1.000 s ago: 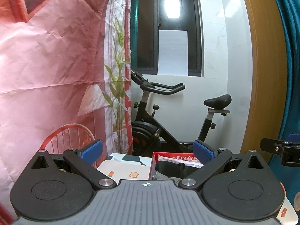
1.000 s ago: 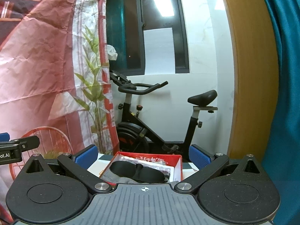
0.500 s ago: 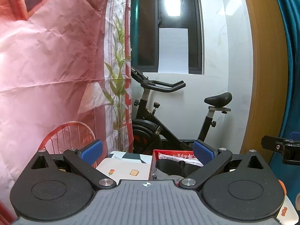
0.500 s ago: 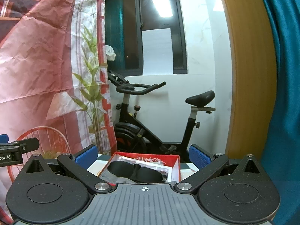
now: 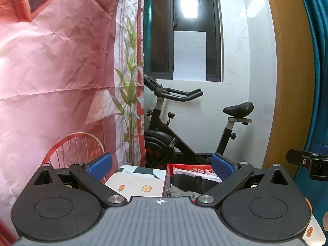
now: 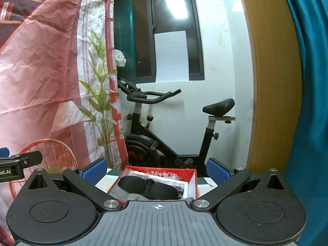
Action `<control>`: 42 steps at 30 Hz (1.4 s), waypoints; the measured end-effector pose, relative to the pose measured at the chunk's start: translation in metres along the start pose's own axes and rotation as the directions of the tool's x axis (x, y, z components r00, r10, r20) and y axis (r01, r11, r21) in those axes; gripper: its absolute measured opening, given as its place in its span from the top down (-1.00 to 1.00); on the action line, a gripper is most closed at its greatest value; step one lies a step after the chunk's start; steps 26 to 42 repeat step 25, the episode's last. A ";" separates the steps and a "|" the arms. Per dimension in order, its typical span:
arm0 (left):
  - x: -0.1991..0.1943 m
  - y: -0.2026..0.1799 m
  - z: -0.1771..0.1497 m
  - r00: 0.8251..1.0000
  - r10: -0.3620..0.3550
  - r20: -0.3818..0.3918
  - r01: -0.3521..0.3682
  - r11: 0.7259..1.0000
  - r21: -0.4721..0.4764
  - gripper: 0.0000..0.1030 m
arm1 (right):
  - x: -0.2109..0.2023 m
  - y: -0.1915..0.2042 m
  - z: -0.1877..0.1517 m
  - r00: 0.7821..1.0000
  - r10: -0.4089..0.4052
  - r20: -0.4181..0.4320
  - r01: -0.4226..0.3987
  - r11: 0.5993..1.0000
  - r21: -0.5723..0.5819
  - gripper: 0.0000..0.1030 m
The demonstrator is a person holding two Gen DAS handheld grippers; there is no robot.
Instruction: Organize soft objects
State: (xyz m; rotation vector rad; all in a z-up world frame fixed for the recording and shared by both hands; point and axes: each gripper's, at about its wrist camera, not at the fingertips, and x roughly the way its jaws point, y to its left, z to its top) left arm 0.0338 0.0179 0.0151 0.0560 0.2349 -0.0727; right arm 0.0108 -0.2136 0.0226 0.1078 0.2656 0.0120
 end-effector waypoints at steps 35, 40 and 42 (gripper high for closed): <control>-0.001 0.000 -0.001 1.000 0.005 -0.002 -0.005 1.000 -0.010 -1.00 | 0.000 -0.002 -0.002 1.000 -0.005 -0.007 0.005 1.000 0.007 -0.99; -0.001 0.000 -0.001 1.000 0.005 -0.002 -0.005 1.000 -0.010 -1.00 | 0.000 -0.002 -0.002 1.000 -0.005 -0.007 0.005 1.000 0.007 -0.99; -0.001 0.000 -0.001 1.000 0.005 -0.002 -0.005 1.000 -0.010 -1.00 | 0.000 -0.002 -0.002 1.000 -0.005 -0.007 0.005 1.000 0.007 -0.99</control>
